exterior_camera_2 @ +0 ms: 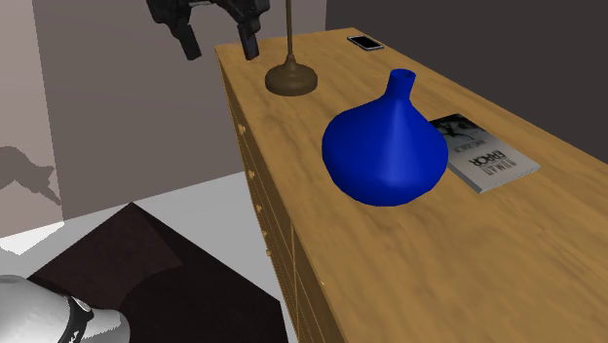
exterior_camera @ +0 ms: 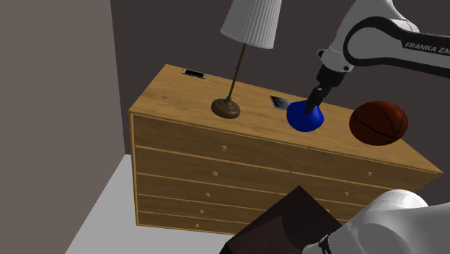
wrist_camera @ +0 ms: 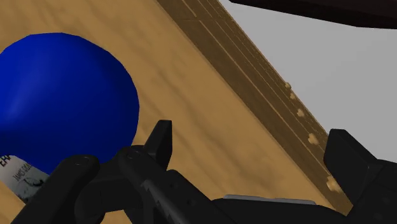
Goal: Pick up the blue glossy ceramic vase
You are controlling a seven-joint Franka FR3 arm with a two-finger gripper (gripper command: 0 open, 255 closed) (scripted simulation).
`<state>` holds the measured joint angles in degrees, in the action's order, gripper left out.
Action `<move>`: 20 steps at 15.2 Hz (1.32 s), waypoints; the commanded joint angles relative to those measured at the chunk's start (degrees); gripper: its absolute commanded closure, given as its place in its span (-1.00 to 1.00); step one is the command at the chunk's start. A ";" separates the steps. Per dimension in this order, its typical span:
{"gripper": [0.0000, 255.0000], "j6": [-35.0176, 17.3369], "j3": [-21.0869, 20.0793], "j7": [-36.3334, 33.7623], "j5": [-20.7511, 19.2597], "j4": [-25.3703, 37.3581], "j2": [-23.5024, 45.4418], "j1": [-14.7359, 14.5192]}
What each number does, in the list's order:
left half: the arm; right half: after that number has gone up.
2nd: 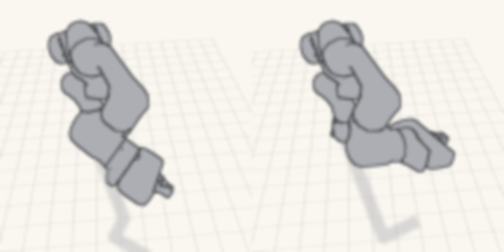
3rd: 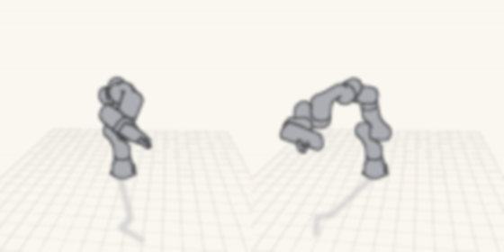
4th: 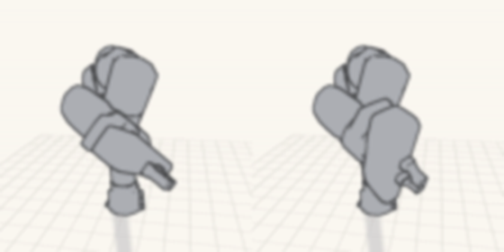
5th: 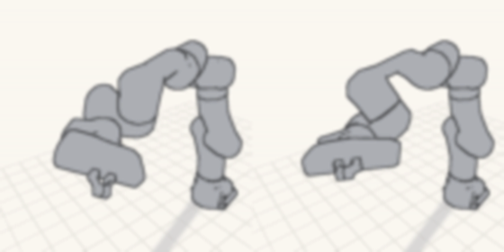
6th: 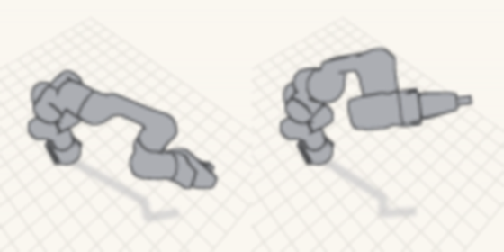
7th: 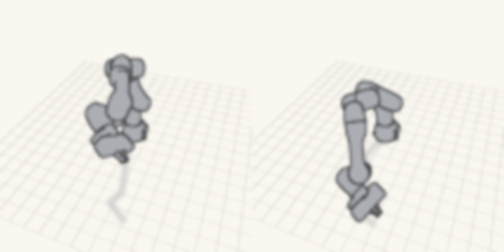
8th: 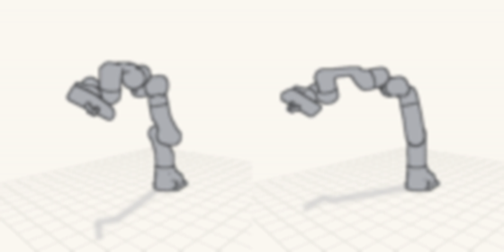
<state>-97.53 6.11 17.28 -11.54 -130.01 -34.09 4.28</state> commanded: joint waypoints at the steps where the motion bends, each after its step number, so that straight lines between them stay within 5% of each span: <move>1: -1.00 0.22 2.05 2.42 -0.69 3.55 3.48 0.70; 16: -1.00 2.85 15.73 21.41 2.52 33.39 32.44 5.83; 20: -1.00 0.67 15.88 21.44 2.59 31.49 32.80 6.08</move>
<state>-96.31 21.93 38.66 -8.99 -98.12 -1.44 10.30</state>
